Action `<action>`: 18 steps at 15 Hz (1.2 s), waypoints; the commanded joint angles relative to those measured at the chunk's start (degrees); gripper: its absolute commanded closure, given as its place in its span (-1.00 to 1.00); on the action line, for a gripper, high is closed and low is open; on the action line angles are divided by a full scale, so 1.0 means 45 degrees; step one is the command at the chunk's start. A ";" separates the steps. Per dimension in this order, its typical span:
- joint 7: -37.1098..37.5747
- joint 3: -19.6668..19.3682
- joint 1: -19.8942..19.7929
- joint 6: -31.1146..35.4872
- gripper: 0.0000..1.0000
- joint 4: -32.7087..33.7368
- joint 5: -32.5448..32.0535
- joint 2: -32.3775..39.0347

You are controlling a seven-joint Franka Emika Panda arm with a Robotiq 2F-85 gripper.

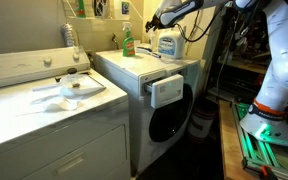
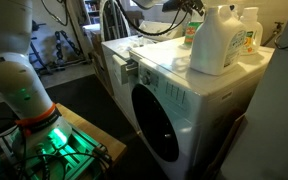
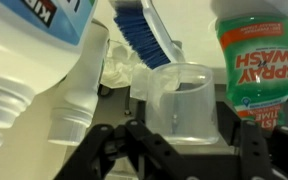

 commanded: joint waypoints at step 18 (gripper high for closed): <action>0.7747 -0.3958 0.2767 0.1012 0.11 0.1734 -0.0595 0.4834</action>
